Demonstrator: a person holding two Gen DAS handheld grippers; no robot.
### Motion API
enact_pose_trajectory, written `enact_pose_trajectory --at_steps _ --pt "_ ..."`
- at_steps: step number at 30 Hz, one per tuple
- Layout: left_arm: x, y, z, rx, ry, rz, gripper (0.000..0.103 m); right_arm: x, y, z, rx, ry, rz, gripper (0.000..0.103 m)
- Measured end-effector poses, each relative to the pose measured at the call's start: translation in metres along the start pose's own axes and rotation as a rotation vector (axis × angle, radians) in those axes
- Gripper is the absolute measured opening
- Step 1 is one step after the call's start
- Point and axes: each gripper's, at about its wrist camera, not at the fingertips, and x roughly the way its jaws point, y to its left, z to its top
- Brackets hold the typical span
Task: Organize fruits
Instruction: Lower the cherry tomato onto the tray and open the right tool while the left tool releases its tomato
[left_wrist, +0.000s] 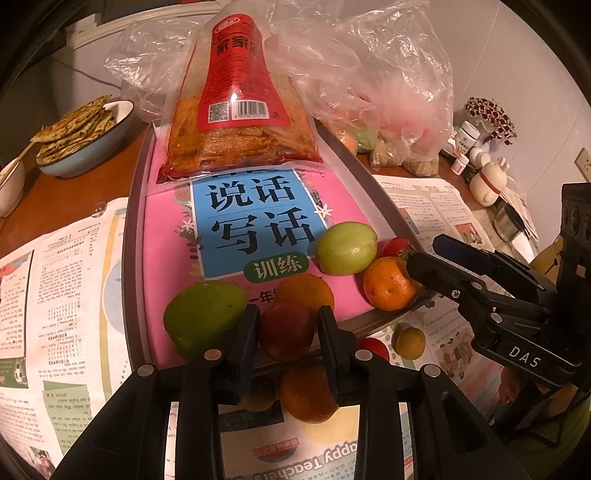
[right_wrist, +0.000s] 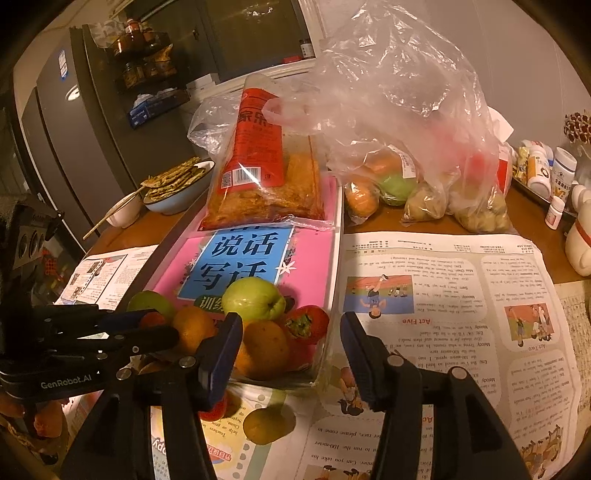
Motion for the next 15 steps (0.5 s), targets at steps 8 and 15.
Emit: enact_pose_trajectory --at_steps 8,15 --pt "-0.0040 -0.0009 -0.0021 0.001 -0.012 -0.007 0.040 -0.0020 0.0038 -0.0009 -0.011 0.007 -0.005 0.056" --pt "-0.0073 -0.0025 -0.0026 0.006 -0.019 -0.008 0.047 -0.0065 0.0056 -0.0011 -0.016 0.001 -0.012 0.059"
